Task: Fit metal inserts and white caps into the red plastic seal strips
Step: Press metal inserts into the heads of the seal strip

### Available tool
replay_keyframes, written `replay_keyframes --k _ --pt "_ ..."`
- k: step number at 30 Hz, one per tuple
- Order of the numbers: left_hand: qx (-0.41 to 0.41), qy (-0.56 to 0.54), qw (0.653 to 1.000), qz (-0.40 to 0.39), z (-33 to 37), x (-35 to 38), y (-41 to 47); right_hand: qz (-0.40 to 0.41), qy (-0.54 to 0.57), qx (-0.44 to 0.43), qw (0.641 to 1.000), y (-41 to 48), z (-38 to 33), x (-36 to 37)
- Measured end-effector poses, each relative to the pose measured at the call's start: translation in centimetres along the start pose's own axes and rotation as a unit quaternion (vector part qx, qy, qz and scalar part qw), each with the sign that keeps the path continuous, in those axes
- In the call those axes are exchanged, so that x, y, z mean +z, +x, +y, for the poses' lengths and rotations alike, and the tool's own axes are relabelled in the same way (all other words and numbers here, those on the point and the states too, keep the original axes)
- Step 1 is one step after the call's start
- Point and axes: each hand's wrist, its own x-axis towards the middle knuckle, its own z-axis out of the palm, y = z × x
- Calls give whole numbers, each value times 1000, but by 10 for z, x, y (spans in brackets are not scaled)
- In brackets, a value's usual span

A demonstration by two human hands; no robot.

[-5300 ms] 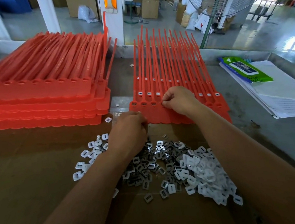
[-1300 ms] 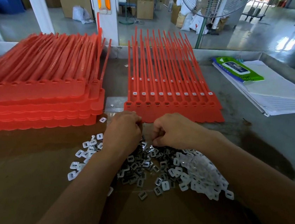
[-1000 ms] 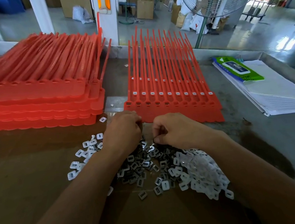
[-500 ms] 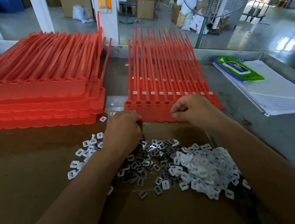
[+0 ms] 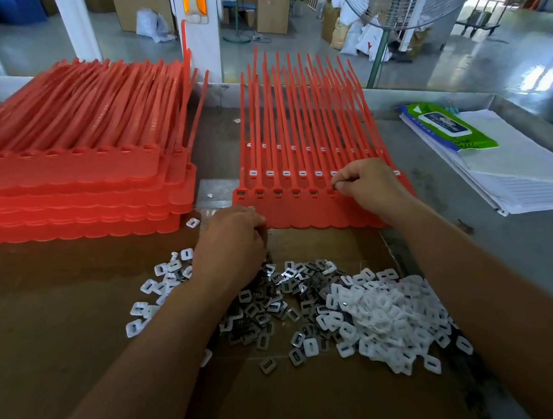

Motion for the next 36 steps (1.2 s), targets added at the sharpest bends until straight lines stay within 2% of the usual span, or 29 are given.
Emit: replay_keyframes --k 16,28,36 --pt "3 2 1000 1 -1 -1 0 -15 -79 0 997 9 2 10" --pt "2 -2 1000 3 0 -1 -1 3 10 60 998 10 -4 8" --pt "8 3 1000 14 1 0 -1 11 15 64 998 10 -2 9"
